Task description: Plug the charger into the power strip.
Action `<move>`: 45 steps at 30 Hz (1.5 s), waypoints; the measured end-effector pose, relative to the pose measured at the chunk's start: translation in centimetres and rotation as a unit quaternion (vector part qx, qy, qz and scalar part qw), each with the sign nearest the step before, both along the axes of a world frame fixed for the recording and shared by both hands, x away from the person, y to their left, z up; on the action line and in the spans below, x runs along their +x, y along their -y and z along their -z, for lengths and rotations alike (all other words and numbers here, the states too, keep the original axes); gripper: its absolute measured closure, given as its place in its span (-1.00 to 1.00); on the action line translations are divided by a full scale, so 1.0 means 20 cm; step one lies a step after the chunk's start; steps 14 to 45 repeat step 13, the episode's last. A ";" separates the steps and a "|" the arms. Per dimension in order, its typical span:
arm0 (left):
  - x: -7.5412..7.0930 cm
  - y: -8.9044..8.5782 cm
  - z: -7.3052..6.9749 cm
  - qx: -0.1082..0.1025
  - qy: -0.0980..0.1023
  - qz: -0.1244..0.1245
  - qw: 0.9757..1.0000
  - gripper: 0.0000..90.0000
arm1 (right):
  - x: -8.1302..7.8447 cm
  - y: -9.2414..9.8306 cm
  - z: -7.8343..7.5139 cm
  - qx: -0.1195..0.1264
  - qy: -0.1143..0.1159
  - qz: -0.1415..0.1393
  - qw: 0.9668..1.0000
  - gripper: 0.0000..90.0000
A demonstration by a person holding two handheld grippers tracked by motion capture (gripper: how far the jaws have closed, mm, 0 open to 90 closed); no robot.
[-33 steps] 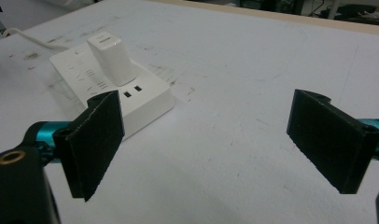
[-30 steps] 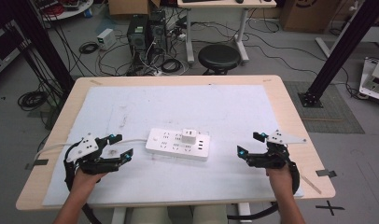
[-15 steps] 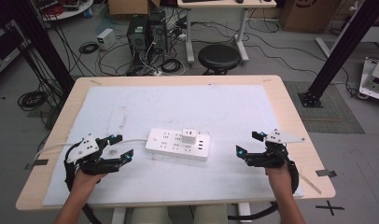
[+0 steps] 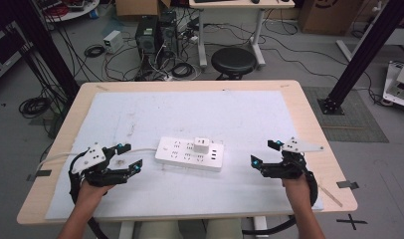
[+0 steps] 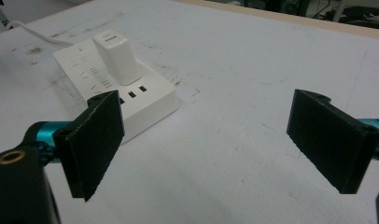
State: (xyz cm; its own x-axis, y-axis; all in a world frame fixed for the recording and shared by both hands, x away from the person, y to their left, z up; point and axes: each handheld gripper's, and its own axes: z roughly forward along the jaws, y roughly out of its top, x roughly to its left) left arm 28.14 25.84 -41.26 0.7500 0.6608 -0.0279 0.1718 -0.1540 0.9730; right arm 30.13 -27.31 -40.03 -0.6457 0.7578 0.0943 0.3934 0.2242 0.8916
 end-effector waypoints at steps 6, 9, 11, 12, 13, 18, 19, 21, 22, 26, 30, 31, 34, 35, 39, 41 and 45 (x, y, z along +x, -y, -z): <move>0.00 0.00 0.00 -0.001 0.001 -0.001 1.000 -0.39 | 0.00 0.00 0.00 -0.001 0.001 -0.001 1.000 -0.75; 0.00 0.00 0.00 -0.001 0.000 0.000 1.000 -0.39 | 0.00 0.00 0.00 0.000 0.002 -0.001 1.000 -0.75; 0.00 0.00 0.00 -0.001 0.001 0.000 1.000 -0.39 | 0.00 0.00 0.00 0.000 0.002 -0.001 1.000 -0.75; 0.00 0.00 0.00 0.000 0.001 -0.001 1.000 -0.39 | 0.00 0.00 0.00 -0.001 0.002 0.000 1.000 -0.75; 0.00 0.00 0.00 0.000 0.001 -0.001 1.000 -0.39 | 0.00 0.00 0.00 0.000 0.004 -0.002 1.000 -0.75; 0.00 0.00 0.00 0.000 0.001 -0.001 1.000 -0.39 | 0.00 0.00 0.00 0.000 0.004 -0.002 1.000 -0.75; 0.00 0.00 0.00 0.000 0.001 -0.001 1.000 -0.39 | 0.00 0.00 0.00 0.000 0.004 -0.002 1.000 -0.75; 0.00 0.00 0.00 0.000 0.001 -0.001 1.000 -0.39 | 0.00 0.00 0.00 0.000 0.004 -0.002 1.000 -0.75; 0.00 0.00 0.00 0.000 0.001 -0.001 1.000 -0.39 | 0.00 0.00 0.00 0.000 0.004 -0.002 1.000 -0.75; 0.00 0.00 0.00 0.000 0.001 -0.001 1.000 -0.39 | 0.00 0.00 0.00 0.000 0.004 -0.002 1.000 -0.75; 0.00 0.00 0.00 0.000 0.001 -0.001 1.000 -0.39 | 0.00 0.00 0.00 0.000 0.004 -0.002 1.000 -0.75; 0.00 0.00 0.00 0.000 0.001 -0.001 1.000 -0.39 | 0.00 0.00 0.00 0.000 0.004 -0.002 1.000 -0.75; 0.00 0.00 0.00 0.000 0.001 -0.001 1.000 -0.39 | 0.00 0.00 0.00 0.000 0.004 -0.002 1.000 -0.75; 0.00 0.00 0.00 0.000 0.001 -0.001 1.000 -0.39 | 0.00 0.00 0.00 0.000 0.004 -0.002 1.000 -0.75; 0.00 0.00 0.00 0.000 0.001 -0.001 1.000 -0.39 | 0.00 0.00 0.00 0.000 0.004 -0.002 1.000 -0.75; 0.00 0.00 0.00 0.000 0.001 -0.001 1.000 -0.39 | 0.00 0.00 0.00 0.000 0.004 -0.002 1.000 -0.75; 0.00 0.00 0.00 0.000 0.001 -0.001 1.000 -0.39 | 0.00 0.00 0.00 0.000 0.004 -0.002 1.000 -0.75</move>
